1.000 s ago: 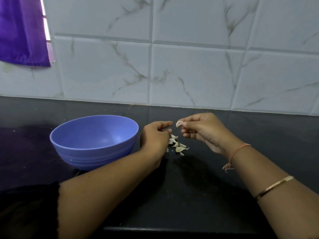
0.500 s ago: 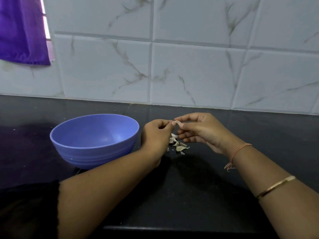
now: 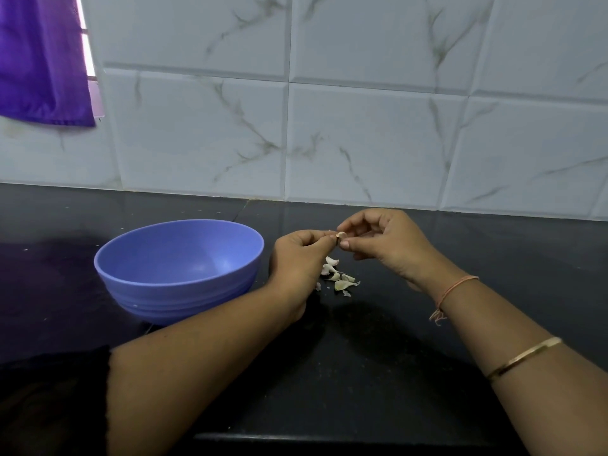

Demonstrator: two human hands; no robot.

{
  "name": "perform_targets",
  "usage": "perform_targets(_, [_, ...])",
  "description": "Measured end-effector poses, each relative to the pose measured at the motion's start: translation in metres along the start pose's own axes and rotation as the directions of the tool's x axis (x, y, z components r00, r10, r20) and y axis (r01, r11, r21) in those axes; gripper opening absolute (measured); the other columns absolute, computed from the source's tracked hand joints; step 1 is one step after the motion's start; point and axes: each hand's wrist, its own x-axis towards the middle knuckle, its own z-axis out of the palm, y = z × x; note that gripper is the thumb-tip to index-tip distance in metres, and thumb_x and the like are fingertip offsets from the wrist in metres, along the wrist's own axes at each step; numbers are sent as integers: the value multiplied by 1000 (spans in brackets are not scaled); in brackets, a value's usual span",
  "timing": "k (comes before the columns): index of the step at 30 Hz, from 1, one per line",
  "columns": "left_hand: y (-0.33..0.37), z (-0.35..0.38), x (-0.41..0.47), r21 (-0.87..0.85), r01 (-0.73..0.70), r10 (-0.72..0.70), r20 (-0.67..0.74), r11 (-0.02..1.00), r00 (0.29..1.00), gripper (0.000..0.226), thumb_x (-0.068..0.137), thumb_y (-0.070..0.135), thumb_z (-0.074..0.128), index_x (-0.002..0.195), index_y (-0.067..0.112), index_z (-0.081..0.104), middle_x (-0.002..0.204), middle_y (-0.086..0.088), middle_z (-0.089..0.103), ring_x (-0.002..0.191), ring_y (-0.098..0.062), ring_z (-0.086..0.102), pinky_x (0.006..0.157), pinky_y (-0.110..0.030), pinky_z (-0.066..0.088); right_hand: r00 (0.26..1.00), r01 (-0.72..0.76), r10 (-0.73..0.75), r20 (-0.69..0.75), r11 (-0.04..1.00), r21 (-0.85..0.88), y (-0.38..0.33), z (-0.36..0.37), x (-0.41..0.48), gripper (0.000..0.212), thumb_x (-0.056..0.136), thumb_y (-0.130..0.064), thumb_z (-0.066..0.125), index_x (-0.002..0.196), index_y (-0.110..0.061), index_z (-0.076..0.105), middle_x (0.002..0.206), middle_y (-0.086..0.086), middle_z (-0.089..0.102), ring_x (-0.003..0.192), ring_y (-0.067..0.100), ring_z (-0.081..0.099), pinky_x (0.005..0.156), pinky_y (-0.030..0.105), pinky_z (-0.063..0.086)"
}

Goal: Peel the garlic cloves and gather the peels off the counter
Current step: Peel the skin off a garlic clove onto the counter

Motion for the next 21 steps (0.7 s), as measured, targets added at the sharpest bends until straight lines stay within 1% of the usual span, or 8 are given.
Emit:
perform_targets(3, [0, 0, 0, -14, 4, -4, 11, 1000, 1000, 7, 81, 22, 69, 75, 21, 72, 80, -4, 72, 82, -12, 62, 69, -27, 48, 1000, 21, -21, -7, 999, 29, -1, 0, 0, 15, 75, 7, 67, 83, -6, 65, 75, 4, 66, 63, 5, 61, 63, 20, 54])
perform_targets(7, [1, 0, 0, -33, 0, 0, 10, 999, 1000, 7, 80, 22, 70, 73, 21, 72, 80, -7, 70, 77, -14, 60, 62, -26, 46, 1000, 27, -27, -4, 999, 30, -1, -1, 0, 14, 75, 6, 68, 81, -6, 65, 76, 5, 67, 65, 7, 63, 67, 23, 55])
perform_targets(8, [0, 0, 0, -36, -8, 8, 7, 999, 1000, 8, 80, 22, 70, 73, 22, 72, 78, -5, 70, 78, -14, 61, 63, -26, 47, 1000, 29, -29, -4, 999, 36, -1, -1, 0, 14, 75, 6, 68, 81, -6, 65, 75, 4, 67, 64, 6, 63, 67, 22, 55])
perform_targets(12, [0, -1, 0, -22, -54, 54, 11, 998, 998, 8, 80, 20, 70, 73, 24, 73, 80, 0, 73, 91, -13, 65, 79, -29, 50, 999, 43, -42, -20, 998, 53, -1, -1, 0, 13, 74, 6, 69, 79, -6, 64, 72, 4, 66, 60, 3, 62, 63, 19, 55])
perform_targets(13, [0, -1, 0, -23, -62, 62, 15, 998, 998, 7, 80, 20, 70, 74, 23, 73, 80, 0, 73, 91, -13, 65, 80, -29, 50, 999, 45, -44, -24, 998, 54, -1, -1, -1, 13, 74, 6, 69, 78, -5, 64, 72, 4, 66, 59, 3, 62, 63, 19, 55])
perform_targets(18, [1, 0, 0, -8, -113, 113, 8, 994, 994, 5, 80, 21, 70, 76, 22, 72, 78, 3, 72, 83, -7, 63, 69, -20, 44, 997, 69, -68, -47, 997, 22, -2, -1, -1, 12, 73, 4, 71, 76, -5, 64, 72, 4, 66, 62, 5, 63, 65, 21, 56])
perform_targets(21, [2, 0, 0, 3, -131, 131, 4, 991, 991, 8, 81, 20, 69, 74, 22, 71, 73, 6, 70, 73, -2, 61, 64, -17, 43, 994, 87, -88, -59, 996, -14, -2, -1, 0, 12, 72, 3, 72, 73, -5, 64, 73, 4, 68, 66, 10, 64, 68, 25, 56])
